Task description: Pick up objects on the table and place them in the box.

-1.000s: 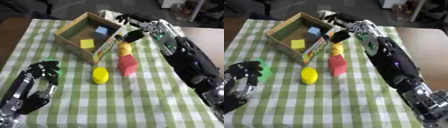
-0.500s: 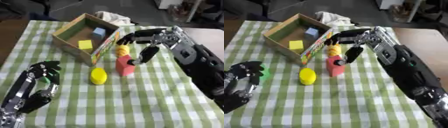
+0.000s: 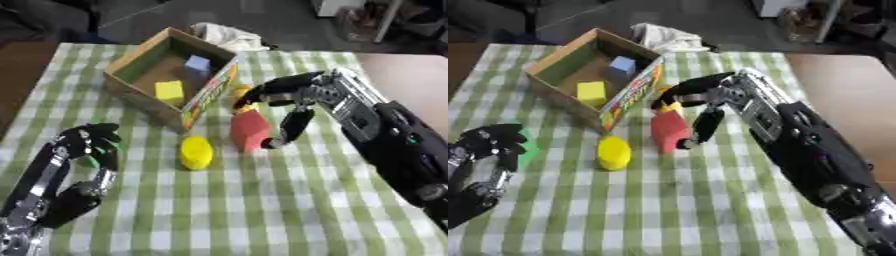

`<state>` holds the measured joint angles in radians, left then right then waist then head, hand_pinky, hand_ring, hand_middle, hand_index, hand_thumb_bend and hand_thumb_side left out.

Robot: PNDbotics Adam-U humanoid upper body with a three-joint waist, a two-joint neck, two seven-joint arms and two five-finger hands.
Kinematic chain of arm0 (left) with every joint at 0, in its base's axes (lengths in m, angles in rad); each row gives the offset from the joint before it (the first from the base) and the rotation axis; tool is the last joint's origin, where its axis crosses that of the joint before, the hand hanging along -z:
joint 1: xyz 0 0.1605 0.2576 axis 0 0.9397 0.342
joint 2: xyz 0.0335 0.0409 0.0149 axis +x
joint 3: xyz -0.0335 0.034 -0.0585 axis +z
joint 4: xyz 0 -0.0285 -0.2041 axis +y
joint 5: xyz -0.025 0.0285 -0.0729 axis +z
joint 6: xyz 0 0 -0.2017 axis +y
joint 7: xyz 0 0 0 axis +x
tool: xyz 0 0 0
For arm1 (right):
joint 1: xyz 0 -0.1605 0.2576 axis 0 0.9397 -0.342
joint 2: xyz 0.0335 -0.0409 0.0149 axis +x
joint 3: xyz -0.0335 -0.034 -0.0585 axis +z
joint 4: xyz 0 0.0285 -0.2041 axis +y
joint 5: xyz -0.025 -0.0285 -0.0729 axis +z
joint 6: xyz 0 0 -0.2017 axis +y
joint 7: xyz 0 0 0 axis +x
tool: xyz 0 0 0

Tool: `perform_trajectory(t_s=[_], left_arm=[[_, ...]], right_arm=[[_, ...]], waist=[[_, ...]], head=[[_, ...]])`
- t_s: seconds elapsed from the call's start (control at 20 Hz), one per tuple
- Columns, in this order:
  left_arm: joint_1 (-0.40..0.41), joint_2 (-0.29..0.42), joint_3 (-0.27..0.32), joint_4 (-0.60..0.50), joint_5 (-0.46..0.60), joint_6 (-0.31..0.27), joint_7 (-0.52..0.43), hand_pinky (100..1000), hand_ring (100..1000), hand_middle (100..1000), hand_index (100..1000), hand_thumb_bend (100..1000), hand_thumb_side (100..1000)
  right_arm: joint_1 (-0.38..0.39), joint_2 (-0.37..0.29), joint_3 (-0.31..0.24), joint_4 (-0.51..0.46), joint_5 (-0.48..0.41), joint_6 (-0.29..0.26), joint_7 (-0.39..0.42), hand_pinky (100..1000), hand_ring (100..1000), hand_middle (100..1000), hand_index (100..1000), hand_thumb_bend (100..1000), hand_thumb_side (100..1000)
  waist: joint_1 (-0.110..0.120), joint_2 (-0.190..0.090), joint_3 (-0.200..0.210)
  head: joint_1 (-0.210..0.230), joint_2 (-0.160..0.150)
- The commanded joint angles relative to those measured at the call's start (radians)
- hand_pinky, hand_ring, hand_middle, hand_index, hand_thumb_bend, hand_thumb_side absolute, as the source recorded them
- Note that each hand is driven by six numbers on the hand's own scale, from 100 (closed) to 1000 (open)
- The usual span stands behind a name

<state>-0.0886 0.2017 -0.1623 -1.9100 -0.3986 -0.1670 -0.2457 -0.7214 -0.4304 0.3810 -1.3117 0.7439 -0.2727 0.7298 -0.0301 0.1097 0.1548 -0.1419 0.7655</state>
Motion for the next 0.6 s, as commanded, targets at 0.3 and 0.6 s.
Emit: perform_trajectory(t_s=[0.3,0.6], left_arm=[[-0.004,0.009,0.005,-0.012,-0.002,-0.004,-0.001,504,612,635,832,100,597],[-0.003,0.008,0.005,-0.011,-0.002,-0.004,-0.002,504,613,635,832,100,597]], right_arm=[[-0.023,0.019,0.000,0.086,0.079,-0.032,-0.042,890,923,836,937,390,247],[-0.033,0.028,-0.030,0.099,0.103,-0.013,-0.145,837,801,513,653,278,100]], waist=[[0.007,-0.014,-0.002],[0.010,-0.016,-0.004]], head=[[-0.004,0.004],[-0.004,0.004]])
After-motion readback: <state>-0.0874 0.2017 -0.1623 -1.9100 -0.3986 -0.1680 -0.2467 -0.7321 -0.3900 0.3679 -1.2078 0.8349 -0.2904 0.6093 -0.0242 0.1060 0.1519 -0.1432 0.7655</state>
